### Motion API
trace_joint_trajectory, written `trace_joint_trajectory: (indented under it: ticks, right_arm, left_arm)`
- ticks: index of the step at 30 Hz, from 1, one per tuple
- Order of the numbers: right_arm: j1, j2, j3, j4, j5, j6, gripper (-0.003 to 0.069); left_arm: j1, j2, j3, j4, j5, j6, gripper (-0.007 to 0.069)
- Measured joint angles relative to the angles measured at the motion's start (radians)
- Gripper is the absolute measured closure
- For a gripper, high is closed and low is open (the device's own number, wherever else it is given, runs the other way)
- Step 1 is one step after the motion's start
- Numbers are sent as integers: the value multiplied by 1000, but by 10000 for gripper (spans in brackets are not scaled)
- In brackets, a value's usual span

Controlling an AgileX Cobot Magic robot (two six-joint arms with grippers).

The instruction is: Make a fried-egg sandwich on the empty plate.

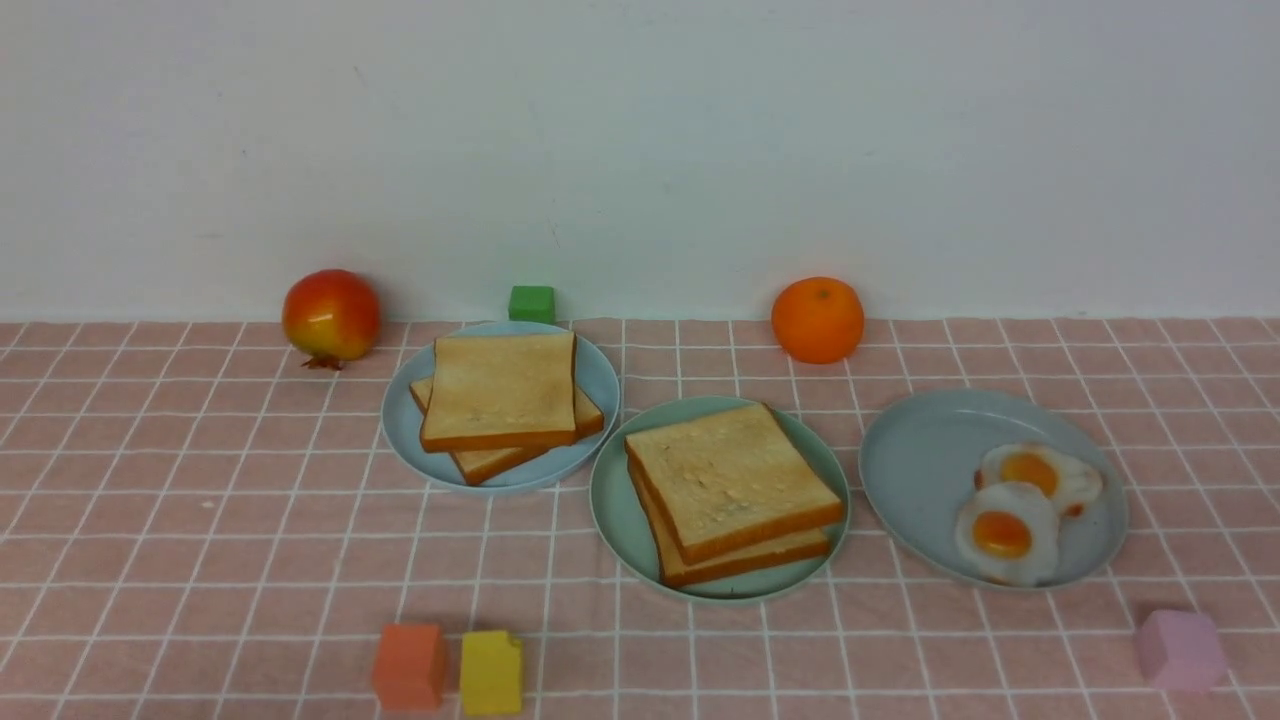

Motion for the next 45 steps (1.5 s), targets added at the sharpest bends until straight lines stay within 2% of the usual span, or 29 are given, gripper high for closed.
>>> trace_joint_trajectory:
  ticks: [3,4,5,6,7,8,9,10,13,18,45]
  right_arm:
    - [-224,-30,39,-25,-31,-94,660]
    - [-250,-35,52,-23,-40,-104,660]
    - [-349,-86,128,-8,-180,-199,660]
    - [-373,-93,152,-3,-200,-210,660]
    - [-459,-152,271,26,-378,-294,660]
    - [-469,-168,287,31,-400,-314,660]
    - [-502,-199,359,48,-510,-349,660]
    - [-554,-272,549,83,-681,-412,660]
    - [-573,-380,779,96,-813,-462,660]
    - [-575,-494,1010,103,-855,-439,660]
    - [-576,-506,1029,96,-851,-416,659]
  left_arm:
    - [0,0,0,0,10,-1,613]
    - [0,0,0,0,10,-1,613]
    - [0,0,0,0,10,-2,613]
    - [0,0,0,0,11,-2,613]
    - [0,0,0,0,12,-2,613]
    - [0,0,0,0,12,-2,613]
    - [0,0,0,0,12,-2,613]
    - [0,0,0,0,14,-2,613]
    - [0,0,0,0,14,-2,613]
    - [0,0,0,0,16,-3,613]
    - [0,0,1,0,39,-3,612]
